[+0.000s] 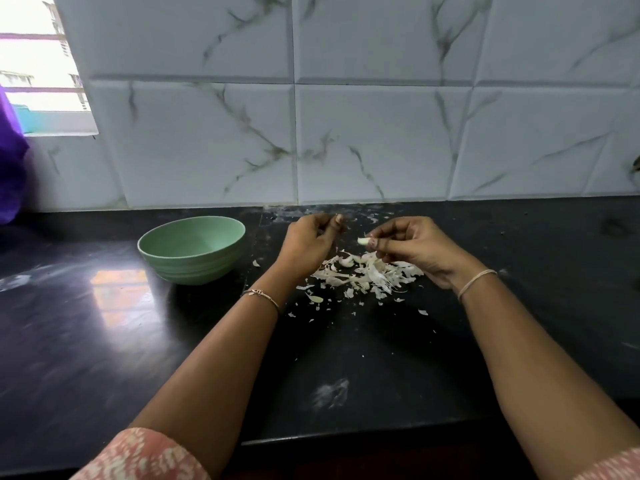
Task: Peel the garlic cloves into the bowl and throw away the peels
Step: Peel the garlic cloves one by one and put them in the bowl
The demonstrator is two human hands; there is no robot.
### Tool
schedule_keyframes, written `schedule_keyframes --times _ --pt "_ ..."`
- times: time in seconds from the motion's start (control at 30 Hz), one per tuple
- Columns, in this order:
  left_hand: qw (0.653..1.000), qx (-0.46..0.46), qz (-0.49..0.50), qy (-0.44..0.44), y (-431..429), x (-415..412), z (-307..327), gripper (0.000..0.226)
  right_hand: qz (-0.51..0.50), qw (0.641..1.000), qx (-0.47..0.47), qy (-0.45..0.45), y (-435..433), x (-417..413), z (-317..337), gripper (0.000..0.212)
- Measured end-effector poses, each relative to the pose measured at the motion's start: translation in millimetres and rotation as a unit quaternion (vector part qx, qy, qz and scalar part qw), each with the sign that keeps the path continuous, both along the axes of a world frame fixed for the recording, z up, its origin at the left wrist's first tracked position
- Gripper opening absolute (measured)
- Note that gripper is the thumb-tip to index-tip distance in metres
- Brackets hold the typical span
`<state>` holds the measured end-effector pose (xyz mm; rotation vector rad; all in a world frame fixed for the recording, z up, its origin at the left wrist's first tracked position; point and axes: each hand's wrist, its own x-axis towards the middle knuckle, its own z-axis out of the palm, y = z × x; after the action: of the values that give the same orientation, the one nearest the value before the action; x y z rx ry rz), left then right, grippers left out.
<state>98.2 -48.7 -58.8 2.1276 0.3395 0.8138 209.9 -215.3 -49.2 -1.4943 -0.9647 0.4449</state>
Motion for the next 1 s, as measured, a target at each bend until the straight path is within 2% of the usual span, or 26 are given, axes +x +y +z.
schedule_keyframes --times 0.1,0.23,0.3,0.37,0.47,0.53,0.6,0.63,0.73,0.87,0.9,0.97,1.0 --pt "0.999 -0.003 0.026 0.021 13.1 -12.1 1.4 0.024 0.094 0.989 -0.111 -0.029 -5.0 -7.0 3.7 0.017" --pt "0.994 0.05 0.045 0.084 30.5 -34.4 -1.3 0.037 0.168 0.941 -0.259 -0.137 2.0 -24.1 25.0 0.01" --pt "0.992 0.039 0.048 0.113 33.4 -44.4 -4.0 0.037 0.191 0.928 -0.269 -0.174 5.5 -36.4 46.5 0.013" --pt "0.993 0.005 0.038 0.113 33.5 -52.3 -8.1 0.018 0.205 0.927 -0.245 -0.197 5.1 -47.1 73.8 0.016" --pt "0.994 0.021 0.035 0.106 32.9 -54.4 -14.1 0.037 0.211 0.927 -0.226 -0.211 7.5 -55.9 94.8 0.018" --pt "0.991 0.065 0.034 0.115 30.3 -54.0 -15.0 0.033 0.21 0.905 -0.281 -0.239 16.2 -58.3 77.3 0.019" --pt "0.989 0.093 0.029 0.115 32.2 -51.3 -17.7 0.026 0.21 0.864 -0.369 -0.272 26.1 -58.9 43.2 0.011" --pt "0.989 0.094 0.026 0.112 32.7 -51.7 -18.2 0.025 0.206 0.857 -0.392 -0.262 28.1 -57.8 29.1 0.008" --pt "0.99 0.082 0.04 0.104 32.9 -52.3 -19.6 0.015 0.183 0.876 -0.378 -0.236 26.0 -52.6 26.4 0.009" --pt "0.992 0.033 0.043 0.112 27.7 -50.0 -15.1 0.04 0.153 0.895 -0.329 -0.259 23.2 -52.6 48.3 0.007" --pt "0.993 0.042 0.044 0.105 26.9 -50.4 -14.4 0.036 0.153 0.887 -0.338 -0.274 25.6 -54.7 46.4 0.008" --pt "0.995 0.045 0.042 0.082 26.6 -53.0 -12.7 0.009 0.164 0.866 -0.376 -0.286 32.0 -56.0 32.7 0.003" --pt "0.996 0.036 0.03 0.07 26.3 -54.0 -12.3 0.009 0.168 0.867 -0.377 -0.278 34.5 -54.6 24.3 0.003"
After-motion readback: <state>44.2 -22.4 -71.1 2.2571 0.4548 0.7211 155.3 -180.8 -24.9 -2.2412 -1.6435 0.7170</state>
